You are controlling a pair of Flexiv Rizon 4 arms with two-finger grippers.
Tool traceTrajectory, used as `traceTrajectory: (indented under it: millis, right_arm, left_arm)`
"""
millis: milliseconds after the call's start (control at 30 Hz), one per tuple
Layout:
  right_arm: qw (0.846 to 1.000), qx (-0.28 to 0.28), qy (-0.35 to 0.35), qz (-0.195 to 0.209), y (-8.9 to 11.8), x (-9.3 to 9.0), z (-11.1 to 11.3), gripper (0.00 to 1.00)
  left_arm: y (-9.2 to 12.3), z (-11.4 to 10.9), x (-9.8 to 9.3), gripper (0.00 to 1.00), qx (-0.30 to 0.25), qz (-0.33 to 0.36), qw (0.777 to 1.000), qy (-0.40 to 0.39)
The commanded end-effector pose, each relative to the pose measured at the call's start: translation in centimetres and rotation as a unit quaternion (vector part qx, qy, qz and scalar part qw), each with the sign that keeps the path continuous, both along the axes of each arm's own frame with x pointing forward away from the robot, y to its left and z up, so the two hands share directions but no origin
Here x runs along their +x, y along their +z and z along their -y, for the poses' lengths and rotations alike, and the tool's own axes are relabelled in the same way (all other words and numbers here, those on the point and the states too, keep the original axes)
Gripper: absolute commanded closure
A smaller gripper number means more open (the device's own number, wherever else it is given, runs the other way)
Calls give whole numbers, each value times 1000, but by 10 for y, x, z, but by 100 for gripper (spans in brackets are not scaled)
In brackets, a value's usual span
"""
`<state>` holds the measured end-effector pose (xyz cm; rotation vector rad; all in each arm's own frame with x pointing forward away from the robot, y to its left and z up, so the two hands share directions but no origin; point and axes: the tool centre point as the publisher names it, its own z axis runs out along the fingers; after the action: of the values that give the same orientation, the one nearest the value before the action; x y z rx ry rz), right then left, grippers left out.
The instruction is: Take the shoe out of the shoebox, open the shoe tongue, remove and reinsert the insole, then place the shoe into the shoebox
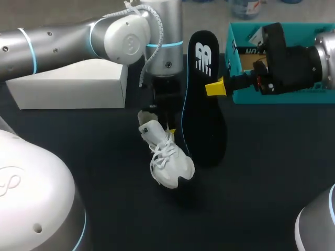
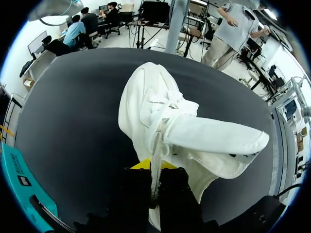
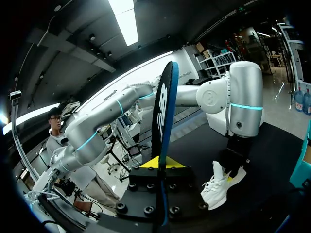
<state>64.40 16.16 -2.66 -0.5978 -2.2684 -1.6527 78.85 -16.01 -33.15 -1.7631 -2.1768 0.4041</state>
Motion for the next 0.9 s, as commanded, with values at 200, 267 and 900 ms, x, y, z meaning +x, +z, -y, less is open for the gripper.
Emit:
traceTrajectory:
  millis: [200, 267, 900]
  right_arm:
    - [1000, 0, 0, 0, -1, 1, -2, 100]
    - [1000, 0, 0, 0, -1, 1, -2, 100]
    - [1000, 0, 0, 0, -1, 1, -2, 100]
  left_arm:
    - [6, 32, 17, 100, 80, 48, 987, -130]
    - [3, 39, 17, 100, 78, 56, 987, -127]
    - [-32, 61, 12, 100, 95, 50, 987, -118]
